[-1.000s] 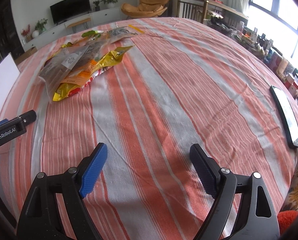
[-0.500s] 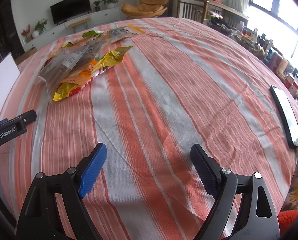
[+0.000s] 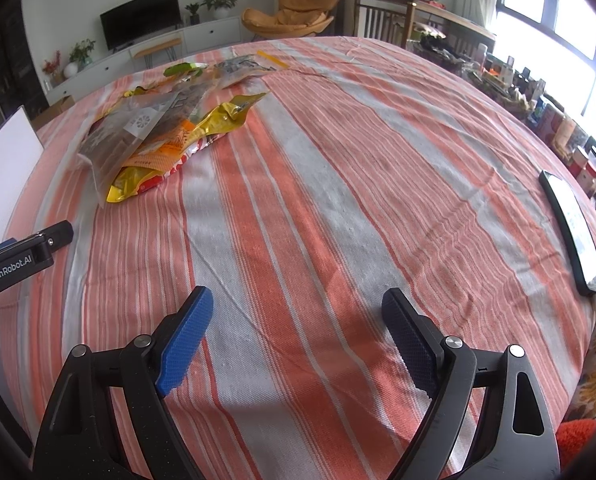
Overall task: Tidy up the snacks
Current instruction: 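Return both grippers open to the table above the snack pile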
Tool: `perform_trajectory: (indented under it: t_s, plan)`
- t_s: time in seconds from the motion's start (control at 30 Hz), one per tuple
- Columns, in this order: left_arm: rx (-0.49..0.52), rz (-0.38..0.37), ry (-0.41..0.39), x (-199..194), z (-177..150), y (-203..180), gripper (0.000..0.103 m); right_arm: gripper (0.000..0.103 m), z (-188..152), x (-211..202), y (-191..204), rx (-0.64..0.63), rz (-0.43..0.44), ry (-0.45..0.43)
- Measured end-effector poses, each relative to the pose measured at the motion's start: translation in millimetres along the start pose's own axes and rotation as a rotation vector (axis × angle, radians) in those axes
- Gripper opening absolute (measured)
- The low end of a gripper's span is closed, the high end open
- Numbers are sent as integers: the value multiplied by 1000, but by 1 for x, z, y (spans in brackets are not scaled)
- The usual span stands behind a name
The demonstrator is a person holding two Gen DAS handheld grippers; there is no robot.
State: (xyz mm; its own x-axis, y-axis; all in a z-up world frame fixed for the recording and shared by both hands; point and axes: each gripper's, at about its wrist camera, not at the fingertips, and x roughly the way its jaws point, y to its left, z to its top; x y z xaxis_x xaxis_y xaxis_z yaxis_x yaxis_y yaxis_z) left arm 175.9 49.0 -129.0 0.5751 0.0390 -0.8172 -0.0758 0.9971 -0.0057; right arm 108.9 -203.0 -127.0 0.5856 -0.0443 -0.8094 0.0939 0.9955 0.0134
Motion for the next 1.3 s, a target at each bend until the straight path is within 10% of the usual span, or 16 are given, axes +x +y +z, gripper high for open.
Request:
perform_trajectory:
  t_s: [1.0, 1.3]
  plan:
    - [3, -2, 2, 1, 0, 0, 103, 89, 1, -1, 1, 5, -1, -8]
    - [5, -41, 173, -18, -13, -1, 102, 90, 2, 0, 1, 5, -1, -8]
